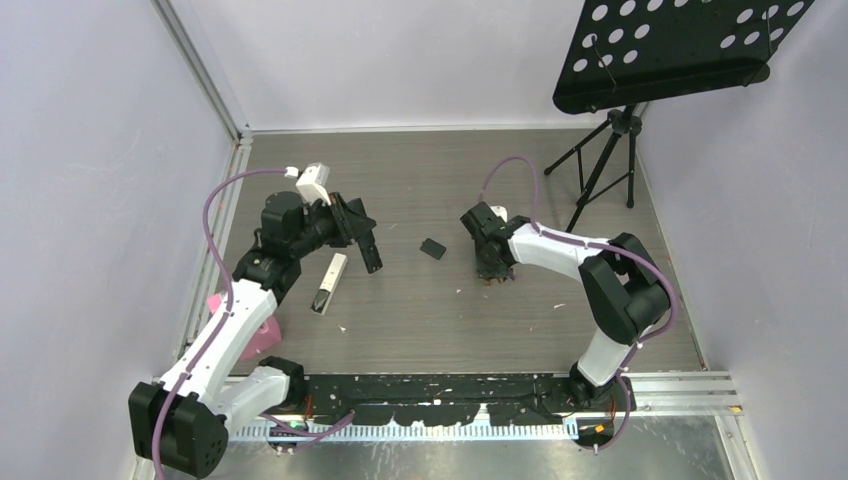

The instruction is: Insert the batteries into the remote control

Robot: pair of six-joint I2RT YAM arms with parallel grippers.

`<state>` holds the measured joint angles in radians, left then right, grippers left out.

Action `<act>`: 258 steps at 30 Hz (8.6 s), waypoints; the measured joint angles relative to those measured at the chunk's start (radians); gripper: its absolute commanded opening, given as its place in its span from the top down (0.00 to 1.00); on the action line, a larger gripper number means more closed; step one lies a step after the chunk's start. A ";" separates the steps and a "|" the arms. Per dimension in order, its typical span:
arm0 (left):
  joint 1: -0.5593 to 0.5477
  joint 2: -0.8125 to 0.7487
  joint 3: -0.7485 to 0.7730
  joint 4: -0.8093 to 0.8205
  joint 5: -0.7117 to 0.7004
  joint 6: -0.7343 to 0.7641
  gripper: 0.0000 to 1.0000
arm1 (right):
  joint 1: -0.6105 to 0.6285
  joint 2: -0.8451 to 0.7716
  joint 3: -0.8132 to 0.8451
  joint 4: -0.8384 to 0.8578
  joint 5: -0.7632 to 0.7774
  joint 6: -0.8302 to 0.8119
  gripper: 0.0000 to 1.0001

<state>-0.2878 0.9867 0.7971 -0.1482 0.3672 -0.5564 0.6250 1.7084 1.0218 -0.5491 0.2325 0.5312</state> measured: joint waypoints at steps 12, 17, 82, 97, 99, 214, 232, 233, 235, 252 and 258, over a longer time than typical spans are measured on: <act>0.000 0.002 0.000 0.000 0.009 -0.003 1.00 | -0.014 0.005 -0.006 0.016 -0.024 0.022 0.84; 0.000 0.002 0.000 0.003 0.021 -0.021 1.00 | -0.018 -0.002 -0.015 0.043 -0.028 0.024 0.88; 0.000 0.107 -0.061 0.635 0.286 -0.637 1.00 | 0.448 -0.490 0.020 0.571 0.001 -0.109 0.89; -0.006 0.107 -0.021 0.552 0.328 -0.613 1.00 | 0.446 -0.459 0.089 0.458 -0.073 -0.168 0.86; -0.005 0.107 -0.021 0.549 0.330 -0.612 1.00 | 0.446 -0.448 0.104 0.443 -0.073 -0.167 0.85; 0.002 0.134 0.005 0.682 0.354 -0.715 1.00 | 0.262 -0.430 -0.037 0.821 -0.253 0.628 0.25; 0.002 0.134 0.005 0.676 0.330 -0.727 1.00 | 0.261 -0.430 -0.050 0.855 -0.287 0.631 0.50; 0.002 0.134 0.005 0.676 0.330 -0.729 1.00 | 0.261 -0.430 -0.051 0.855 -0.287 0.631 0.51; 0.002 0.134 0.005 0.676 0.330 -0.732 1.00 | 0.260 -0.430 -0.051 0.855 -0.287 0.630 0.52; 0.002 0.134 0.005 0.682 0.319 -0.769 1.00 | 0.256 -0.430 -0.057 0.881 -0.291 0.627 0.56; 0.002 0.134 0.005 0.683 0.315 -0.776 1.00 | 0.256 -0.429 -0.057 0.888 -0.291 0.626 0.58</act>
<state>-0.2859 1.1202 0.8024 0.5350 0.6819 -1.3327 0.8814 1.2793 0.9646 0.3389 -0.0589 1.1576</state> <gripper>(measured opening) 0.176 0.440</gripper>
